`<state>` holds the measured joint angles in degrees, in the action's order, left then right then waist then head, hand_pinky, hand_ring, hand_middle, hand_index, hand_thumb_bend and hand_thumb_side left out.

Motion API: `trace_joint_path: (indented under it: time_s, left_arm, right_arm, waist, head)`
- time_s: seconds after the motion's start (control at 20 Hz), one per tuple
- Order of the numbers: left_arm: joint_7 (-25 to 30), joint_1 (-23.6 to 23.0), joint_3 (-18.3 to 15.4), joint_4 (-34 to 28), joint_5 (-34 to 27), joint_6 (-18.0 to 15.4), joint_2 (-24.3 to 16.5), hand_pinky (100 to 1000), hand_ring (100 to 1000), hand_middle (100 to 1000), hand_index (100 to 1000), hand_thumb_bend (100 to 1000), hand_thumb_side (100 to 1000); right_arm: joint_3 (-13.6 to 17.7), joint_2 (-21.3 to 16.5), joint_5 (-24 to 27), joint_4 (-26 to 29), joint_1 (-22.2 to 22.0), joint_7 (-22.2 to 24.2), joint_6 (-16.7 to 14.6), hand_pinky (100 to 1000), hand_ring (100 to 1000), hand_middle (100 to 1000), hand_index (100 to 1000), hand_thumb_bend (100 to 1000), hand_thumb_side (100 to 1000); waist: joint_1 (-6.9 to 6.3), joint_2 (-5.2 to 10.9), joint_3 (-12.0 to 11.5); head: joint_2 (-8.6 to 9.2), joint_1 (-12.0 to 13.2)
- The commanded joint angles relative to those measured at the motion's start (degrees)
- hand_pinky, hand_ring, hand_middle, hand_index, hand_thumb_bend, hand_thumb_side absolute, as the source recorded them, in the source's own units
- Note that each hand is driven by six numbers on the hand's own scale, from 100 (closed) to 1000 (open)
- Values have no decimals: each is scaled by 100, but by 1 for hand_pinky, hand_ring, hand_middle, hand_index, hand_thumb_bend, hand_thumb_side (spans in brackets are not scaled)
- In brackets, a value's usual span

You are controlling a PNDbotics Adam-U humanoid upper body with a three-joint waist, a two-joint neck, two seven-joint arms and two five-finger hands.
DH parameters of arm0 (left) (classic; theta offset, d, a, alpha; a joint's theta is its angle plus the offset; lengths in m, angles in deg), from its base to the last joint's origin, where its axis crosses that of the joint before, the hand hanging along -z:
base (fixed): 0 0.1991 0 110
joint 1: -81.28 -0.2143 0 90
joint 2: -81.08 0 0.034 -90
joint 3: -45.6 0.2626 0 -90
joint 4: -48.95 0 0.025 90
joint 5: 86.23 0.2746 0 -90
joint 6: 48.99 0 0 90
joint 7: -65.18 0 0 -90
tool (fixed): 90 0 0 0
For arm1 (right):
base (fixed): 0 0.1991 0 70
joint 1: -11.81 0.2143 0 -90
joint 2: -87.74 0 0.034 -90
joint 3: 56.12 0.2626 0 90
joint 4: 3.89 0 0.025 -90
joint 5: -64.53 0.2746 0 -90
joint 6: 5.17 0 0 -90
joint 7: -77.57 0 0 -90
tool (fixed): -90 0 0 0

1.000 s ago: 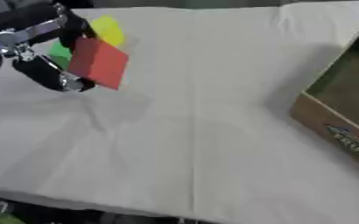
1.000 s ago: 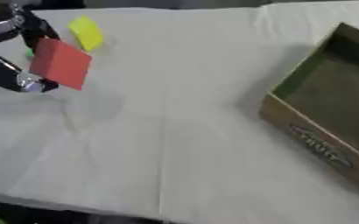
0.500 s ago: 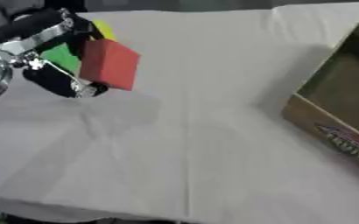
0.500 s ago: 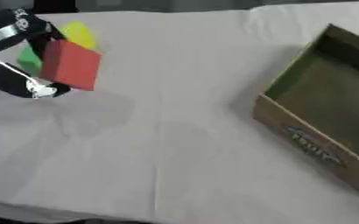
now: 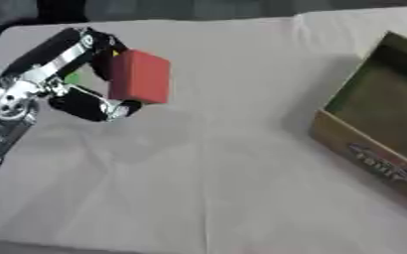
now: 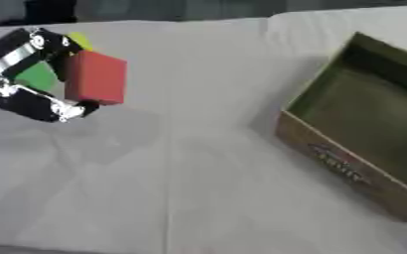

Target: Pick up the objects with one hand, pass them to the other hand, and then place them into the box on the other side of the table.

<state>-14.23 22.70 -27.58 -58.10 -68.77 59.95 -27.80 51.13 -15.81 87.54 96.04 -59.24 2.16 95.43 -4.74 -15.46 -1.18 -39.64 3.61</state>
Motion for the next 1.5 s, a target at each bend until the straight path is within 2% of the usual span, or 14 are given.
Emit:
trace_joint_path:
  time_s: [0.05,0.3,0.75,1.5]
  left_arm:
    - [-136,111,-21,14,48,-8,99,550,474,293,428,100,100]
    - [-225,170,40,104,151,-75,380,549,471,288,426,100,100]
    - [-446,282,134,274,315,-284,878,545,466,278,421,100,100]
    - [-1301,201,179,698,-86,-817,1459,540,456,264,413,100,100]
  right_arm:
    - [17,-119,44,118,67,-6,-9,1000,844,1000,964,100,771]
    - [18,-116,53,122,71,-11,-10,1000,844,1000,964,100,770]
    - [18,-104,68,124,80,-13,-7,1000,844,1000,964,100,769]
    - [7,-93,57,116,53,-1,-54,1000,844,1000,964,100,768]
  waist:
    - [99,10,-7]
    - [105,10,-3]
    - [122,11,5]
    - [195,1,-35]
  head:
    - [106,-79]
    - [151,-178]
    - [131,-287]
    - [103,-265]
